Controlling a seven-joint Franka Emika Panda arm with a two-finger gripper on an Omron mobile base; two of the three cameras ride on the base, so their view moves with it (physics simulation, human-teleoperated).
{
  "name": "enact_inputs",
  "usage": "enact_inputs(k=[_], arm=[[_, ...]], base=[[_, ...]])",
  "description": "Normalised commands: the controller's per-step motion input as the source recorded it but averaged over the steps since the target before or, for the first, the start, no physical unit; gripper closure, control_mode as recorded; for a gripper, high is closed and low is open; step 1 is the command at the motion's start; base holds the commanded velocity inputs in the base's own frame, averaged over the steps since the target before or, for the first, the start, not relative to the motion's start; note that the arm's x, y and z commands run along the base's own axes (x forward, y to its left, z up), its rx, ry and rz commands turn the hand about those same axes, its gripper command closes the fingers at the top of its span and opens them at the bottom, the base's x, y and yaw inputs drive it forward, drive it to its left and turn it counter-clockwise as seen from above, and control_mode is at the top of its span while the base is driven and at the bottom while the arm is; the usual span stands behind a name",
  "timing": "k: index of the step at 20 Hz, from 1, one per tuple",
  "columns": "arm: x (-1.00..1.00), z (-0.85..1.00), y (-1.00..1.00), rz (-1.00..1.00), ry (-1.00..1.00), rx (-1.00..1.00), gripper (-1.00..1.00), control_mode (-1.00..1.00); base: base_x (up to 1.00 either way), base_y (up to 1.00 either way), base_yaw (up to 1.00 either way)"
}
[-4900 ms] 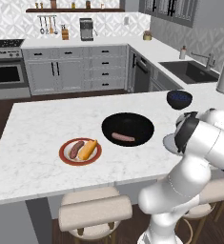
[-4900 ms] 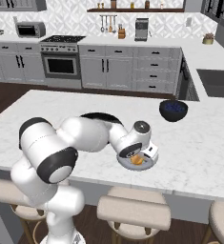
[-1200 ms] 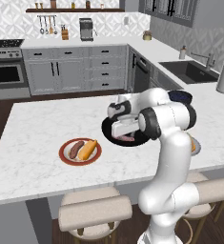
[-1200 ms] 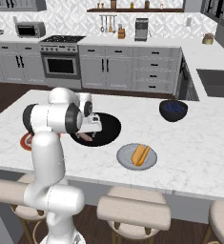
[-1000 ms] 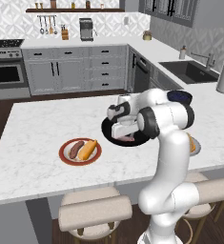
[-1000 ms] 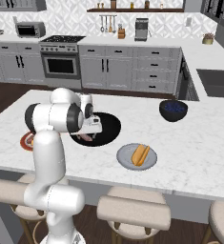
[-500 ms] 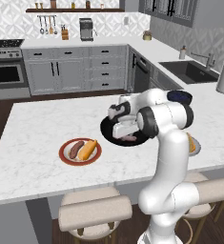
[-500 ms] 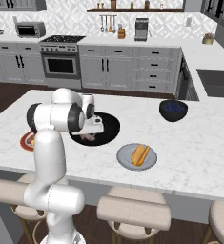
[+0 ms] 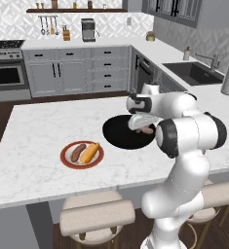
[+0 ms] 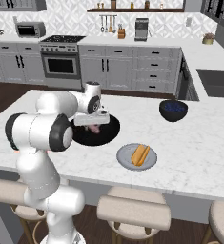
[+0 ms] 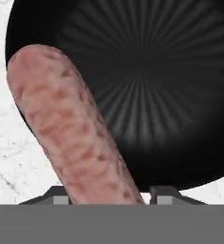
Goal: Place one bun and one sausage from the bowl on each plate.
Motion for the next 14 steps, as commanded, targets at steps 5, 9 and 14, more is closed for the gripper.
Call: enact_inputs(k=[5, 9, 14], arm=[[-0.86, 0.83, -0.90, -0.28, -0.07, 0.03, 1.00, -1.00], [-0.73, 0.38, -1.00, -0.38, 0.02, 0.04, 1.00, -1.00], [-0.08, -0.17, -0.92, -0.32, 0.05, 0.03, 1.00, -1.00]], base=[[0.00, 0.00, 0.00], [0.00, 0.00, 0.00], [0.00, 0.00, 0.00]])
